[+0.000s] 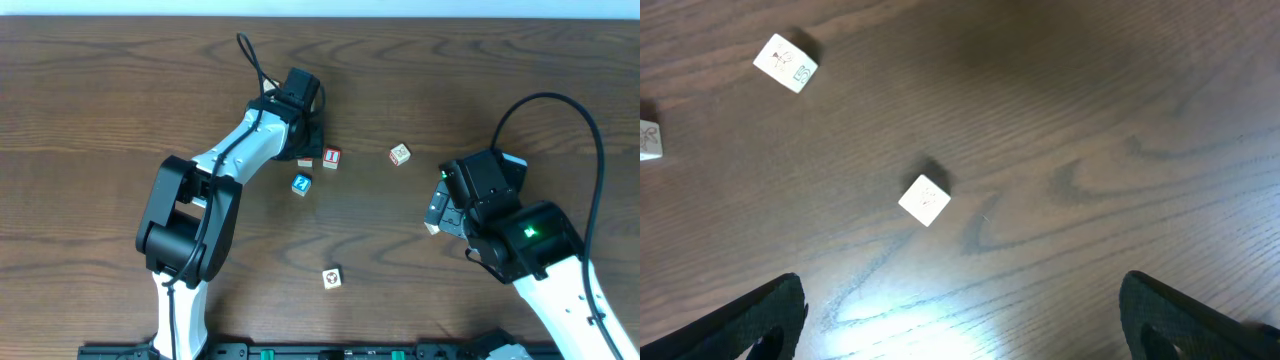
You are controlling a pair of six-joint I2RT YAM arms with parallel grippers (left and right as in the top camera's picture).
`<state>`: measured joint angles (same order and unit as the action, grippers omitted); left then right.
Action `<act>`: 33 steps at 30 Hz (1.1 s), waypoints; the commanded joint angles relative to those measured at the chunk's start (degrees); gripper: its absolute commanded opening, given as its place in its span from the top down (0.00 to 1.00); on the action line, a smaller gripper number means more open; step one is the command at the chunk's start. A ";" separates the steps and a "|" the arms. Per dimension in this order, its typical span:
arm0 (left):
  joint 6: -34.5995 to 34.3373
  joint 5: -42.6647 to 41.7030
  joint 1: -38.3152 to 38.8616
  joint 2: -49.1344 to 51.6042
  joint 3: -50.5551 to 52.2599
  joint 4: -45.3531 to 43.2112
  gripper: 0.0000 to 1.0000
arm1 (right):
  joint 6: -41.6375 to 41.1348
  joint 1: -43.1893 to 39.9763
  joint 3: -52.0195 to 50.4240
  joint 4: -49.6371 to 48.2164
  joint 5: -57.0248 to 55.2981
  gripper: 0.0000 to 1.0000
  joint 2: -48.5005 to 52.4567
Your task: Spell out Ai2
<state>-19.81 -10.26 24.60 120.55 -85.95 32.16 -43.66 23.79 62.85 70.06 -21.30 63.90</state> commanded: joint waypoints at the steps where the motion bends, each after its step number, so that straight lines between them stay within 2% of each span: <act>1: 0.55 0.98 0.17 -2.19 -2.08 1.42 0.52 | -0.37 -0.52 -0.37 0.37 -1.20 0.01 0.13; 5: 0.57 4.00 0.17 -5.68 -2.27 4.24 0.51 | -0.39 -0.52 -0.37 0.70 -1.20 0.01 0.13; 10: 0.52 14.40 0.17 -9.38 -2.27 9.49 0.51 | -0.42 -0.52 -0.37 0.90 -1.18 0.01 0.13; 14: 0.52 15.63 0.17 -9.16 -1.99 11.74 0.49 | -0.42 -0.52 -0.37 1.01 -1.16 0.01 0.13; 20: 0.52 19.34 0.17 -7.37 0.70 10.29 0.49 | -0.42 -0.52 -0.37 1.20 -1.16 0.01 0.13; 33: 0.48 17.66 0.17 -6.86 8.41 3.04 0.46 | -0.42 -0.52 -0.35 1.33 -1.18 0.01 0.13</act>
<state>-19.46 7.81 24.60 112.95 -78.70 35.70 -43.66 23.79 62.85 71.29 -21.45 63.92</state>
